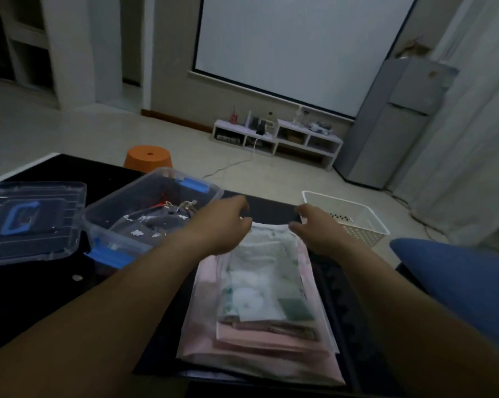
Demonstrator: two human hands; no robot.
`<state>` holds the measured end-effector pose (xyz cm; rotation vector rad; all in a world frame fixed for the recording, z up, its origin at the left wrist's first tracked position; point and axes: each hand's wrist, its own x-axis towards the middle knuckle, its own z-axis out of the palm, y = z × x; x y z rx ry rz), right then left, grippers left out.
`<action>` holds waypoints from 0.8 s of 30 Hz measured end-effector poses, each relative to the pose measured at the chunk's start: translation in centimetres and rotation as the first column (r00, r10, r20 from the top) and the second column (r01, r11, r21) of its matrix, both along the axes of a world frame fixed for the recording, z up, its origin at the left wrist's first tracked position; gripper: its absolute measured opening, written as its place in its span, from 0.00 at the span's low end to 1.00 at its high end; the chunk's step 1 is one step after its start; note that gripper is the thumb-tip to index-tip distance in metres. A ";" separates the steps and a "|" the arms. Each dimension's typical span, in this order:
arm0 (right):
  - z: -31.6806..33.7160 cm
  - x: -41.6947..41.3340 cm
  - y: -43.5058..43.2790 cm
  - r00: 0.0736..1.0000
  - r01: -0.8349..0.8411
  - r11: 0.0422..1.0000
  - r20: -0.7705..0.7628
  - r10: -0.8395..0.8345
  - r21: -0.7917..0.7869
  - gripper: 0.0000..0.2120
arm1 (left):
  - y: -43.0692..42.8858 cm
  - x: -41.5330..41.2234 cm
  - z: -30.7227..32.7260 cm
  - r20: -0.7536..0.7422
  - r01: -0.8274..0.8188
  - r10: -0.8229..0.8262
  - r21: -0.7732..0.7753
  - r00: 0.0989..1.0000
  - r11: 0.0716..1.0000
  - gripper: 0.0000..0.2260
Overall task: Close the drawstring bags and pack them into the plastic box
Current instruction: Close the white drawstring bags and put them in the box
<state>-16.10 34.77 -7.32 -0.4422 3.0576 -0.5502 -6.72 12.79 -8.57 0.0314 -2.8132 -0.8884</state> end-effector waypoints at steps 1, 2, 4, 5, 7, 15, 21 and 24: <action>-1.3 0.5 0.9 0.999 0.030 0.999 0.013 -0.029 -0.028 0.16 | 0.6 -0.4 -1.2 0.071 0.005 -0.005 -0.001 0.997 1.000 0.13; -2.7 1.0 1.6 0.998 0.058 0.997 0.019 -0.057 -0.051 0.08 | 0.8 -0.7 -2.4 0.145 -0.001 0.004 -0.023 0.989 1.000 0.13; -5.4 1.7 2.8 0.995 0.096 0.989 0.024 -0.094 -0.115 0.10 | 0.9 -1.0 -4.5 0.253 -0.024 0.045 -0.084 0.967 0.996 0.17; -6.7 2.0 3.1 0.995 0.099 0.985 0.034 -0.096 -0.138 0.13 | 0.9 -1.0 -5.2 0.287 -0.028 0.057 -0.106 0.956 0.994 0.18; -8.4 2.4 3.2 0.992 0.100 0.979 0.093 -0.085 -0.175 0.10 | 1.5 -1.1 -6.3 0.360 0.002 0.051 -0.145 0.932 0.989 0.20; -8.6 2.2 2.0 0.950 0.193 0.919 0.300 -0.087 -0.344 0.13 | 2.9 -3.4 -9.7 0.332 -0.206 0.120 0.238 0.936 0.949 0.15; -8.2 2.8 2.6 0.913 0.265 0.661 0.403 0.061 -0.702 0.09 | 3.4 -4.2 -10.1 0.267 -0.235 0.055 0.709 0.962 0.665 0.08; -8.1 2.7 3.2 0.884 0.307 0.629 0.458 0.089 -0.714 0.10 | 3.9 -3.9 -9.7 0.244 -0.191 -0.057 0.868 0.968 0.458 0.16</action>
